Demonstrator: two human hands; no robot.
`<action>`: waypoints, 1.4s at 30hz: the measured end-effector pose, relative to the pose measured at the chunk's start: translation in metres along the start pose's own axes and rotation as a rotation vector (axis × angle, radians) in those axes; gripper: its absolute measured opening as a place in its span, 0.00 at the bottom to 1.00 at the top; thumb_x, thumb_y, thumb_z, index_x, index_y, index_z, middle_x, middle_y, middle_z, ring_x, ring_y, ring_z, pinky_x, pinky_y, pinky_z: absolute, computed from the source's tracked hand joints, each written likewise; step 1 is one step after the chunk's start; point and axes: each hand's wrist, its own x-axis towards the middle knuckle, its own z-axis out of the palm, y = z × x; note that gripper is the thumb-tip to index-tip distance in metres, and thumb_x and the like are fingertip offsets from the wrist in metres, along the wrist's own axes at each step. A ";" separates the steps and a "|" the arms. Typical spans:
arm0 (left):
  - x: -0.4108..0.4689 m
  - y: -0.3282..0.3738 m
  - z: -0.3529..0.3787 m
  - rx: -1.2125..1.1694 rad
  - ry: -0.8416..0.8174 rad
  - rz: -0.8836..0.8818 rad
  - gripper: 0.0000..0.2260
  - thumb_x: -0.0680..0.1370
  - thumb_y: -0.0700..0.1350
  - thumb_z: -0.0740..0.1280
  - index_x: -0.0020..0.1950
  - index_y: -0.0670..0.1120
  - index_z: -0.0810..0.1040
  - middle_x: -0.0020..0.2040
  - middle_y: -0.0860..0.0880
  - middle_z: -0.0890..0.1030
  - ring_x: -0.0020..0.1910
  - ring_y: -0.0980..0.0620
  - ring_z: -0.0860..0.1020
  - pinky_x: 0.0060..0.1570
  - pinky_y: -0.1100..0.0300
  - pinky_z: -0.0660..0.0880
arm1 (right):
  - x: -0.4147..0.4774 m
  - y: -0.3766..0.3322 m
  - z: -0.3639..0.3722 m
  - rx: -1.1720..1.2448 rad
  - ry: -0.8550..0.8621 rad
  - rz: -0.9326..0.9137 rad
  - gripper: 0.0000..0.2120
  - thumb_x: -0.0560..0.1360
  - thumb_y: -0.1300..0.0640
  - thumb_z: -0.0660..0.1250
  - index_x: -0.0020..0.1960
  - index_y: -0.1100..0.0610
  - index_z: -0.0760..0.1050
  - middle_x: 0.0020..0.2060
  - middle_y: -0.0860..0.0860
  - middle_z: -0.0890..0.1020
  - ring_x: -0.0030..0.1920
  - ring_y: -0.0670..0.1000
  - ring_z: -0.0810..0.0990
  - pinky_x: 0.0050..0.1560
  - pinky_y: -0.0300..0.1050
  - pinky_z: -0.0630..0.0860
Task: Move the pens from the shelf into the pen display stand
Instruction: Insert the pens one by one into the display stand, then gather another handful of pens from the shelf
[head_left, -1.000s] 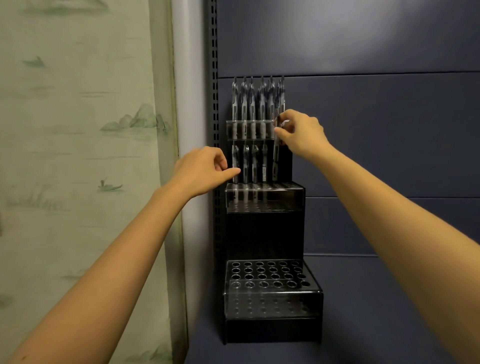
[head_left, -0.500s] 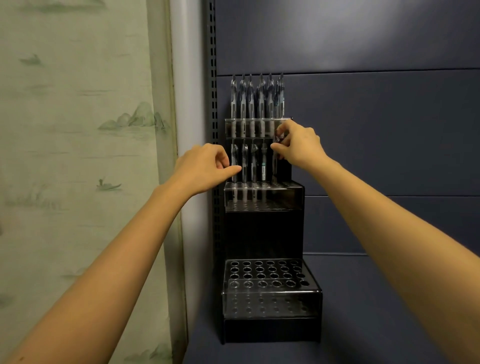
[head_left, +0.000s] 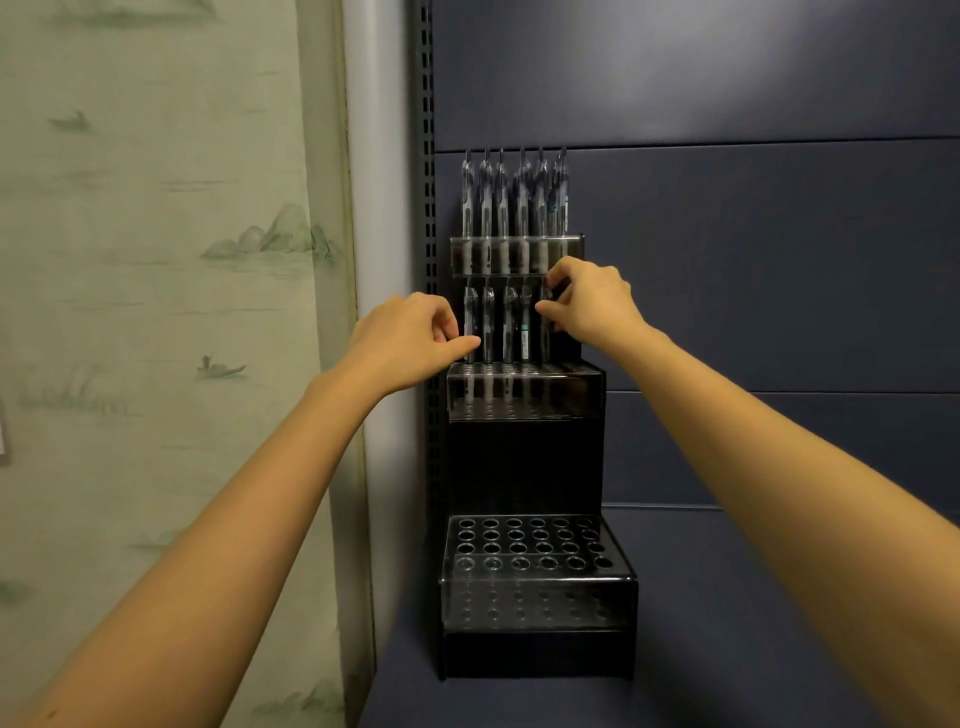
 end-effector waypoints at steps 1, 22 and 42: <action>0.000 0.001 0.001 0.000 0.000 0.001 0.10 0.75 0.55 0.68 0.43 0.49 0.77 0.41 0.50 0.81 0.44 0.52 0.79 0.43 0.58 0.73 | -0.002 0.000 -0.001 -0.017 0.002 -0.007 0.16 0.78 0.52 0.66 0.63 0.56 0.71 0.55 0.57 0.80 0.56 0.58 0.78 0.56 0.55 0.76; -0.018 0.182 0.084 -0.125 -0.037 0.479 0.16 0.78 0.57 0.61 0.57 0.47 0.76 0.55 0.50 0.80 0.57 0.50 0.75 0.48 0.55 0.71 | -0.191 0.103 -0.141 -0.818 -0.005 0.284 0.23 0.81 0.46 0.55 0.73 0.54 0.62 0.68 0.52 0.70 0.66 0.56 0.68 0.51 0.49 0.70; -0.139 0.582 0.209 -0.320 -0.191 0.931 0.22 0.82 0.56 0.53 0.70 0.46 0.68 0.60 0.47 0.78 0.57 0.47 0.75 0.49 0.54 0.72 | -0.455 0.271 -0.399 -1.115 0.043 0.819 0.24 0.81 0.46 0.55 0.74 0.54 0.61 0.69 0.53 0.70 0.69 0.56 0.67 0.64 0.51 0.68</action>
